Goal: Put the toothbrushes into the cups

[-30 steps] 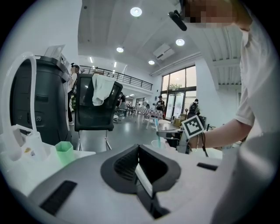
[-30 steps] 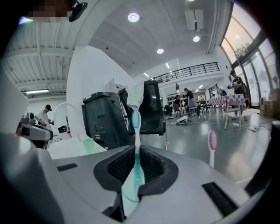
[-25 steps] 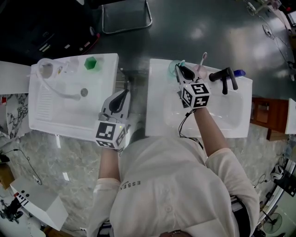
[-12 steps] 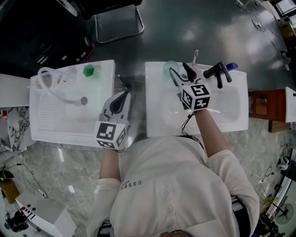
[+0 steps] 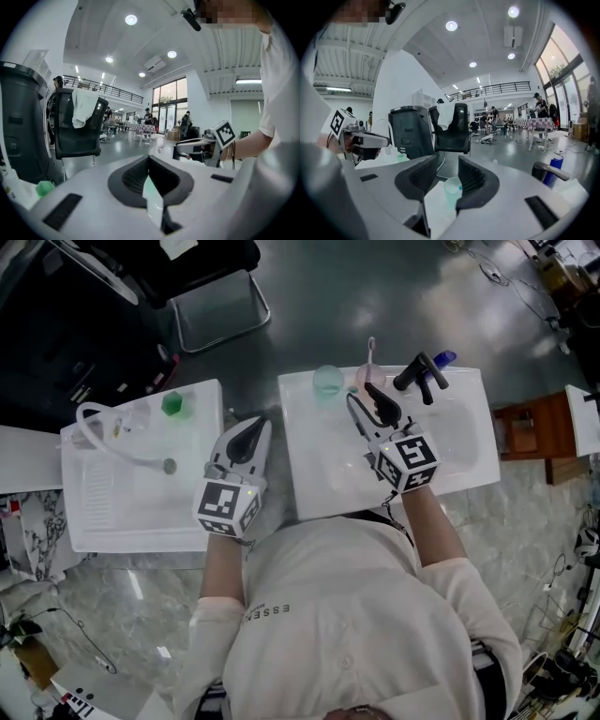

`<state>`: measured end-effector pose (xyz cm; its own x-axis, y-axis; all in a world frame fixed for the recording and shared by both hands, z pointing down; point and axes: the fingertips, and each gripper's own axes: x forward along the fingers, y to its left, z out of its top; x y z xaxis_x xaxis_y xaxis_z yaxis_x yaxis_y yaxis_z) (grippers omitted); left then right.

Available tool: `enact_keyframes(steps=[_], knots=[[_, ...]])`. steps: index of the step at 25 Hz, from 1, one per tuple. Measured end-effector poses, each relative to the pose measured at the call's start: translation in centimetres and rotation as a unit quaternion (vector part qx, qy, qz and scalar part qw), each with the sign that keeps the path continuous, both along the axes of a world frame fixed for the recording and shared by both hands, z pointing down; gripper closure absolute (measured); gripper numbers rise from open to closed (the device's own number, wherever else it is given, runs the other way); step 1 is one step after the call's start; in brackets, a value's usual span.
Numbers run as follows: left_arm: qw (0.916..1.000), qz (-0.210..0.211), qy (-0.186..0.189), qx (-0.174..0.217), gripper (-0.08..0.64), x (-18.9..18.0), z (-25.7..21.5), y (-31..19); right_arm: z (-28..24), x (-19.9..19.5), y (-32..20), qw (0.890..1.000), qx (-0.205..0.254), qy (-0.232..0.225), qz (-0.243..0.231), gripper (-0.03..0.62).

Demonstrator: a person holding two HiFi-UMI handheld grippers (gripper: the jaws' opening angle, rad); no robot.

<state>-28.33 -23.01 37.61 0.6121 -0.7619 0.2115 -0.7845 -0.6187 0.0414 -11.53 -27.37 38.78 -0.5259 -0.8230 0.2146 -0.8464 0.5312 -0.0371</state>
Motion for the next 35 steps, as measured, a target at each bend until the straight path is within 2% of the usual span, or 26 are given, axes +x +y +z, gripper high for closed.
enact_keyframes(steps=[1,3,7,13,18,26,35], knots=[[1.0000,0.006,-0.001,0.005,0.558,0.3,-0.4,-0.1,-0.5,0.5,0.5,1.000,0.008,-0.006,0.008,0.468],[0.9998,0.016,-0.002,0.013,0.558,0.9,-1.2,-0.2,-1.4,1.4,1.5,0.999,0.023,-0.012,0.024,0.531],[0.9993,0.031,-0.001,0.023,0.558,2.0,-2.1,-0.5,-2.7,3.0,2.7,0.998,0.046,-0.021,0.040,0.574],[0.9989,0.040,-0.002,0.024,0.558,3.7,-2.6,-1.2,-3.4,5.2,3.6,0.996,0.062,-0.027,0.051,0.577],[0.9989,0.040,-0.004,0.025,0.558,4.7,-2.9,-1.4,-3.5,5.7,3.6,0.997,0.072,-0.011,0.033,0.578],[0.9994,0.025,-0.008,0.021,0.558,4.8,-2.7,-1.8,-2.9,5.1,2.8,0.998,0.056,-0.011,0.016,0.578],[0.9998,0.008,-0.010,0.013,0.558,4.5,-2.2,-2.0,-2.8,5.4,1.2,0.998,0.050,-0.017,0.019,0.578]])
